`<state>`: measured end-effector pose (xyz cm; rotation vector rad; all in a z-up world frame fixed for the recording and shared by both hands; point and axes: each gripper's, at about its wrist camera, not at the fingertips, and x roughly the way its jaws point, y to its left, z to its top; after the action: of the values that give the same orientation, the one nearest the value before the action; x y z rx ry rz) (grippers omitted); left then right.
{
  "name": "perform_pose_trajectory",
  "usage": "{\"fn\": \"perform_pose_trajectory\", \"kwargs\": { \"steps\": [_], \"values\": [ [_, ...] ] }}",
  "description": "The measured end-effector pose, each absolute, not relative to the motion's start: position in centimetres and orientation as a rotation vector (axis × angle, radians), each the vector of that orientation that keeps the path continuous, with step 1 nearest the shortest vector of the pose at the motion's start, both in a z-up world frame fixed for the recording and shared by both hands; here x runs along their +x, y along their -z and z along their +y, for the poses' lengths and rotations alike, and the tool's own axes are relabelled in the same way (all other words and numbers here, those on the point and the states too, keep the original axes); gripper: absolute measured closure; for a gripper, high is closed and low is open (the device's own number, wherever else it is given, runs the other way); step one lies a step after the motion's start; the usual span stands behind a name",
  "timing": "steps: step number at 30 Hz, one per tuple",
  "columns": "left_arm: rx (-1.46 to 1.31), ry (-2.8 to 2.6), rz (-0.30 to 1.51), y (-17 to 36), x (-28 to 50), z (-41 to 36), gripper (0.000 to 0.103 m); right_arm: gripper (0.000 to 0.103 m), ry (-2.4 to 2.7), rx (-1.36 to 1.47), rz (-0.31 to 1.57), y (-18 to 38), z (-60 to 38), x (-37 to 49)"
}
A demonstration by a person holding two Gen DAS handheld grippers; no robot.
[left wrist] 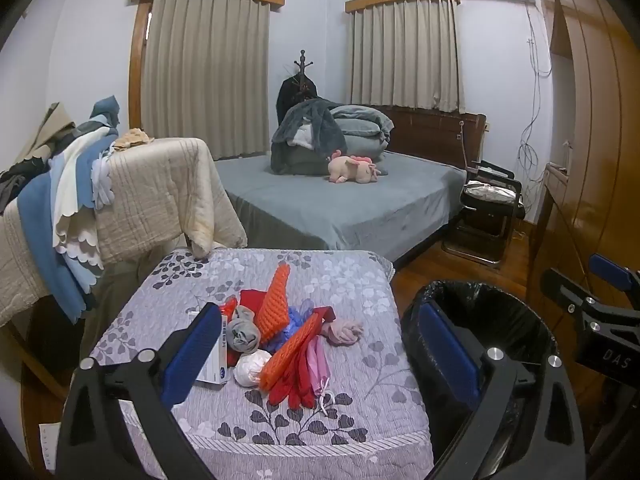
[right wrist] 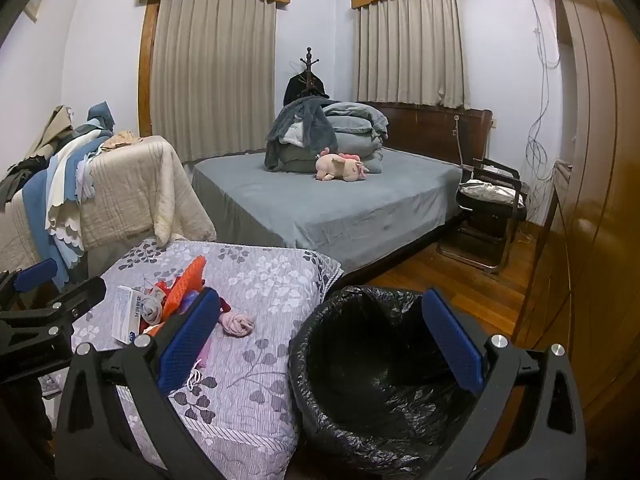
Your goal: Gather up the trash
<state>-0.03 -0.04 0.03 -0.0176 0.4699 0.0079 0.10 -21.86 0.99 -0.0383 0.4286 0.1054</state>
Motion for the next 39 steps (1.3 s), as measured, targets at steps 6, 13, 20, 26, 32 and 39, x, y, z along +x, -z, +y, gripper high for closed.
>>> {"fn": "perform_pose_trajectory", "kwargs": {
  "steps": [6, 13, 20, 26, 32, 39],
  "values": [
    [-0.017, -0.008, 0.472, -0.01, -0.01, -0.06, 0.006, 0.005, -0.107, -0.038, 0.429, -0.95, -21.87, 0.18],
    [-0.016, -0.008, 0.474, 0.0, 0.01, -0.06, 0.006, 0.005, -0.108, -0.037, 0.429, -0.95, -21.84, 0.22],
    [-0.016, -0.008, 0.475, 0.01, 0.02, -0.06, 0.006, 0.005, -0.108, -0.037, 0.431, -0.89, -21.77, 0.34],
    [-0.016, -0.008, 0.476, 0.01, 0.02, -0.08, 0.006, 0.005, -0.108, -0.037, 0.431, -0.83, -21.7, 0.41],
    [-0.016, -0.008, 0.478, 0.01, 0.04, -0.06, 0.006, 0.005, -0.108, -0.037, 0.432, -0.74, -21.66, 0.47],
    [-0.018, -0.008, 0.48, -0.01, 0.03, -0.09, 0.006, 0.005, -0.109, -0.036, 0.435, -0.61, -21.67, 0.48]
  ]
}}
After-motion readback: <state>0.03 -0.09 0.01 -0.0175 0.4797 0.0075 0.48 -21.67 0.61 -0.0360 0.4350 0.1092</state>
